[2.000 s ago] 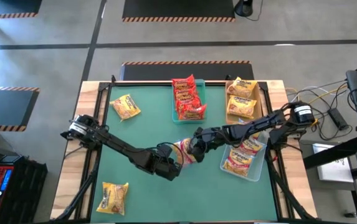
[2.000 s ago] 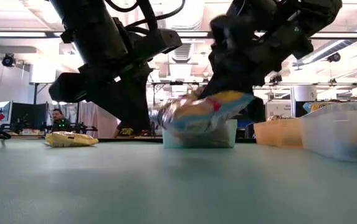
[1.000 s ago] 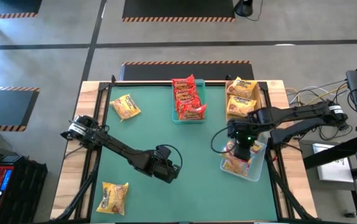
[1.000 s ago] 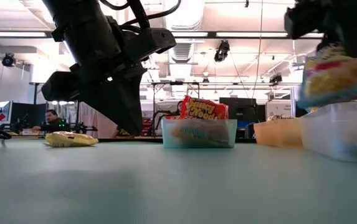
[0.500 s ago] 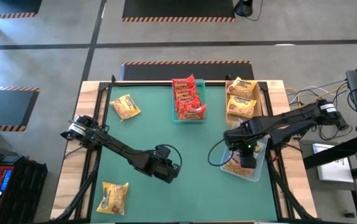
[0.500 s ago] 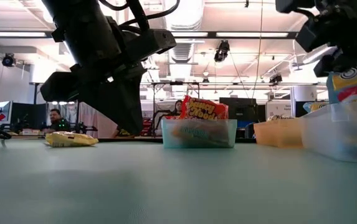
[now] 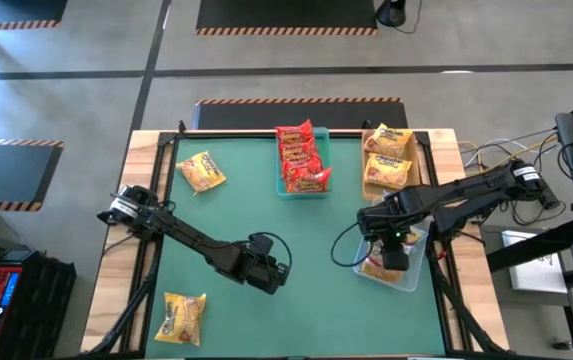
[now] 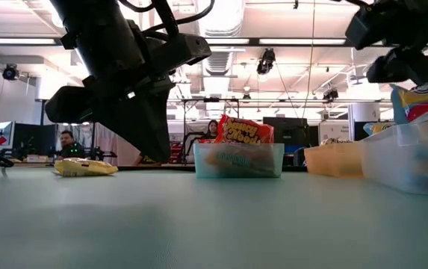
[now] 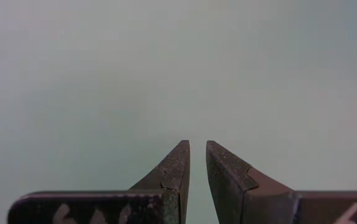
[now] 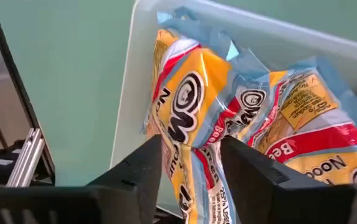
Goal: Sort Maruchan noodles
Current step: Put the blue noodle pack into the transparent bin, then put the yellow noodle pack into the orange bin
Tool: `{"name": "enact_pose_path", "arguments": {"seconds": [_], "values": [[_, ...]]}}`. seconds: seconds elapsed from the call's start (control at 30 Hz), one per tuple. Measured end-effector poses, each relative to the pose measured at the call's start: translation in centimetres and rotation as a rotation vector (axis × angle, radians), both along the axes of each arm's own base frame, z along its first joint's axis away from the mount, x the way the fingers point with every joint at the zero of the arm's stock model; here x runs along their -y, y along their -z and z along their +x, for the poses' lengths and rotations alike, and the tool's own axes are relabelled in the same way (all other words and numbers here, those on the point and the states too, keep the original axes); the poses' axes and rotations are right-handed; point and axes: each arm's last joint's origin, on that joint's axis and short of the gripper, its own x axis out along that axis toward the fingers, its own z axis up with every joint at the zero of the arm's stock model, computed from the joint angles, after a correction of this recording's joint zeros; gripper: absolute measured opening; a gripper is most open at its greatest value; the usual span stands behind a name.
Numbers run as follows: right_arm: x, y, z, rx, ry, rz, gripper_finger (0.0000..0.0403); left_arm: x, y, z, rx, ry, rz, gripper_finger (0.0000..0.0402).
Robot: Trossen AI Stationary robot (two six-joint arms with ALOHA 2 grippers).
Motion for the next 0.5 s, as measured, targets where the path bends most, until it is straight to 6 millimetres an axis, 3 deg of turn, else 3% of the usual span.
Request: {"name": "enact_pose_path", "arguments": {"seconds": [0.2, 0.5], "values": [[0.6, -1.8, 0.7, 0.097, 0.020, -0.230, 0.0183, -0.9, 0.0, 0.1, -0.001, -0.081, -0.008, 0.0036], [2.6, -5.7, 2.2, 0.316, 0.097, -0.666, 0.0180, -5.3, -0.3, 1.2, -0.016, -0.191, 0.011, 0.0036]]}}
